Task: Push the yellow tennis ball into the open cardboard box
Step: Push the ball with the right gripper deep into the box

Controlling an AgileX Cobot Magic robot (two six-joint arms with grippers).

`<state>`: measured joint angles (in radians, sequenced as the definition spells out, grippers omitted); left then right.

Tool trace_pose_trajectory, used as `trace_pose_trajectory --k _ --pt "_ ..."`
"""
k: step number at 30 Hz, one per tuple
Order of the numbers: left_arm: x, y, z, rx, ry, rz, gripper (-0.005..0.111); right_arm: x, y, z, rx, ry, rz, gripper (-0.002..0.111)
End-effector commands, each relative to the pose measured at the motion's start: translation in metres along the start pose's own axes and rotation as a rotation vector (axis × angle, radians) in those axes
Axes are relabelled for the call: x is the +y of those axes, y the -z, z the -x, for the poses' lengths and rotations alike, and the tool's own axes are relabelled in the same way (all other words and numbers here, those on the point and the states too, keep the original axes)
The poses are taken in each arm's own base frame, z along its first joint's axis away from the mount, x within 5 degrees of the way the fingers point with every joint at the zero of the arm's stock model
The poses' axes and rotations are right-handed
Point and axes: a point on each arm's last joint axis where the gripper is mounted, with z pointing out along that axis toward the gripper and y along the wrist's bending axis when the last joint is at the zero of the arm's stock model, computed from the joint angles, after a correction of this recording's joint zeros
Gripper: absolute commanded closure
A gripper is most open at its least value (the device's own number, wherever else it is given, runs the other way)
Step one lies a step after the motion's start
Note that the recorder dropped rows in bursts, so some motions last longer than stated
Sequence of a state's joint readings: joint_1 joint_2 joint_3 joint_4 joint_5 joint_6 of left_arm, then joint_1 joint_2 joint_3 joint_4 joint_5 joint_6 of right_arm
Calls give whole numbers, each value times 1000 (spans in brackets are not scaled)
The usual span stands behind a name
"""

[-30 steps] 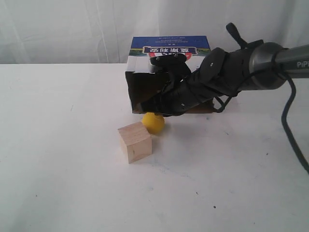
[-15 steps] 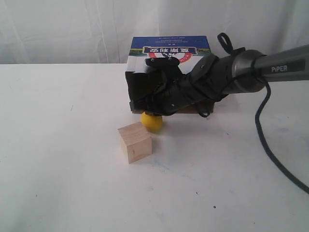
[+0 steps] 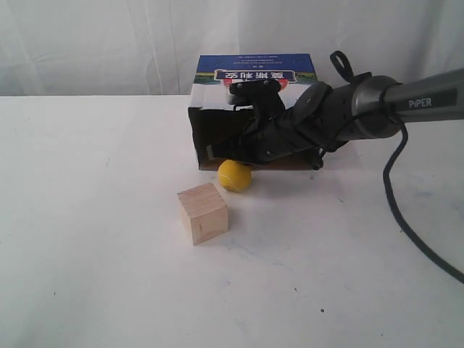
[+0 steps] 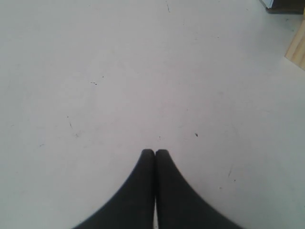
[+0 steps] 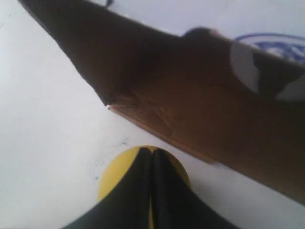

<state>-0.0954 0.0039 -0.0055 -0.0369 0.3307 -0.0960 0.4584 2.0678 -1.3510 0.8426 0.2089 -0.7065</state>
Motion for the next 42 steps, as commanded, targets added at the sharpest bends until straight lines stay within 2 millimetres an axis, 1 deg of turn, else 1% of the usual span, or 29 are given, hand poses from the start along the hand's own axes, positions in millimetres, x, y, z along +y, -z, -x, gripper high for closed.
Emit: trace_pose_trajectory --k 1,7,10,13,15,18,20,24,31,39,41,42 --pt "-1 0 -5 39 -1 -11 107 -5 4 1 -9 52 -23 108" --pt "-1 0 -5 39 -1 -11 107 -2 20 13 -46 91 -22 108" --pt "-1 0 -5 39 -1 -11 107 4 33 21 -56 97 2 108" --pt "-1 0 -5 39 -1 -11 107 16 39 19 -15 113 59 108" --pt "-1 0 -5 39 -1 -11 107 24 34 11 39 133 99 108" --pt "-1 0 -5 39 -1 -11 107 27 17 -2 85 148 108 108" --pt "-1 0 -5 39 -1 -11 107 22 4 -8 74 143 68 108" --pt "-1 0 -5 39 -1 -11 107 15 -6 -10 38 137 14 108" --pt "-1 0 -5 39 -1 -11 107 12 -7 -7 2 137 -15 108" --pt "-1 0 -5 39 -1 -11 107 12 -7 -7 -2 137 -18 108" --pt "-1 0 -5 39 -1 -11 107 13 -4 -5 -4 137 -14 108" --pt "-1 0 -5 39 -1 -11 107 16 2 -1 -5 140 3 108"
